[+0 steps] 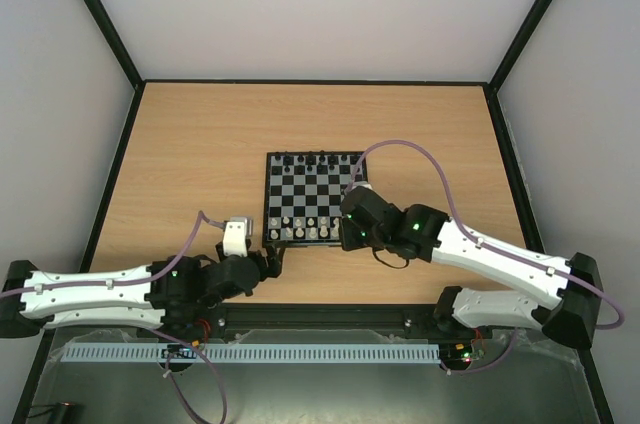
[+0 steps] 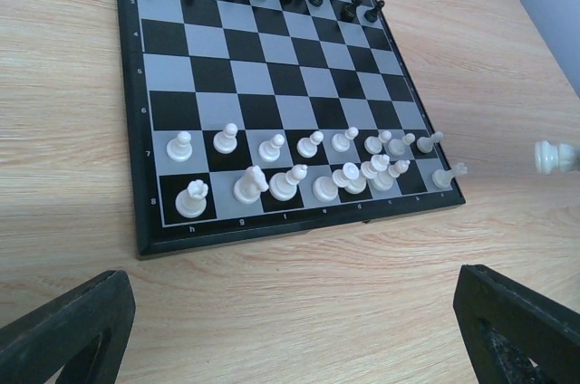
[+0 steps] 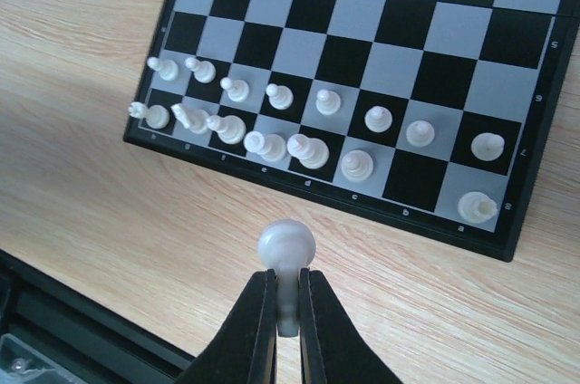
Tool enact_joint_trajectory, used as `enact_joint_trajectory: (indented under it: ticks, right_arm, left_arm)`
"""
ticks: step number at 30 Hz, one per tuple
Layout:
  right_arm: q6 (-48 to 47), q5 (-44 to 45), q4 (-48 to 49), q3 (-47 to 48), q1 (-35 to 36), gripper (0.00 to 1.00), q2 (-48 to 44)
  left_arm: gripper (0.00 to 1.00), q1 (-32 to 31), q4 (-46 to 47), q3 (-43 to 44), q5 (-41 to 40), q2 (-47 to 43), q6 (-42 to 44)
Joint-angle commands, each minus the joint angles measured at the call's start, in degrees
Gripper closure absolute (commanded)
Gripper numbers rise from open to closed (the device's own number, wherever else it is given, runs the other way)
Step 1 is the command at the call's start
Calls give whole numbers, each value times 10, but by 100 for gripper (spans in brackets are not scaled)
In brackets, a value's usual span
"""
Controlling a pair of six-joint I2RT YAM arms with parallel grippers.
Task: Set up the chess pieces on the board
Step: Place the chess piece on the chessboard.
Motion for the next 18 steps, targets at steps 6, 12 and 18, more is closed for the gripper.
enact_joint_trajectory:
  ticks: [6,12,18]
  right_arm:
    - [-16,50,-106,48,-2,95,42]
    - [-13,72,-118,47,-1,95,64]
    - [-14,80,-119,43,-1,95,75]
  left_arm:
    - [1,3,-42,16,-21,-28,1]
    - [1,2,-55,13,-25,-43,4]
    - [0,2,-59,10,-29,-53,4]
